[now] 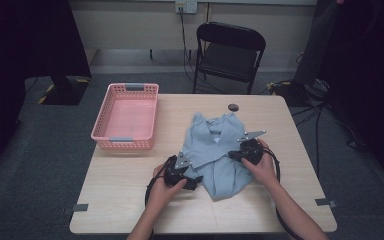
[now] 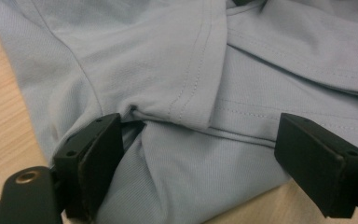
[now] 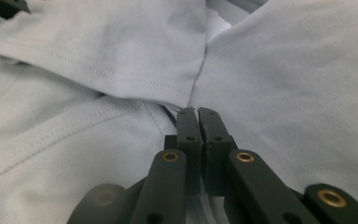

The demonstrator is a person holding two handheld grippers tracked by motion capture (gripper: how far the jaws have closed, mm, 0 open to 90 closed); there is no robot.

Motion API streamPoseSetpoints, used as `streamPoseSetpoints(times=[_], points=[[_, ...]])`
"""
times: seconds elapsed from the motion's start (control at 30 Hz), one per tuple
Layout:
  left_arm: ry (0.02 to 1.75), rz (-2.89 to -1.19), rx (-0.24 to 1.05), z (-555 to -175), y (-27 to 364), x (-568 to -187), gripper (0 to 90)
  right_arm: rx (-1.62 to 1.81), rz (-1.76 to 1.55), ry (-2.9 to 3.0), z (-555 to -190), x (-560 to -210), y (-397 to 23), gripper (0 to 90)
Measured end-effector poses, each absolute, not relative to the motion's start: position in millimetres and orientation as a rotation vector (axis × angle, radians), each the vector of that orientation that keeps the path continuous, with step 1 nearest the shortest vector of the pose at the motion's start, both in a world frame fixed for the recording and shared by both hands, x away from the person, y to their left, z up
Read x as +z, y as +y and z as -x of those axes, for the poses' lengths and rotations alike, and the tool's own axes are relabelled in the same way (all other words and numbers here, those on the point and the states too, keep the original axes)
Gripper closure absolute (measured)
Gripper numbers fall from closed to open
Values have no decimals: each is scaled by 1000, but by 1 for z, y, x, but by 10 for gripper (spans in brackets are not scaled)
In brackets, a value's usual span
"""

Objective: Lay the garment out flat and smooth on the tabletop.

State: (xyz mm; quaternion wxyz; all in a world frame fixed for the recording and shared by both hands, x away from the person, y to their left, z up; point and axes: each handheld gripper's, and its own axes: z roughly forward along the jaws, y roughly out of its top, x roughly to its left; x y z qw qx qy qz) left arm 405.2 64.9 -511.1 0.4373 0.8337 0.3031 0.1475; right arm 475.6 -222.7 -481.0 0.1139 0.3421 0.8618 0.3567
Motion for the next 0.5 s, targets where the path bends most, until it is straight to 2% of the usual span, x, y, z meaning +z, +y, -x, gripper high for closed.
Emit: streamPoseSetpoints(times=[0.5], points=[[754, -2073, 367, -405, 65, -511, 150, 1203, -1163, 2350, -482, -460, -267, 891]])
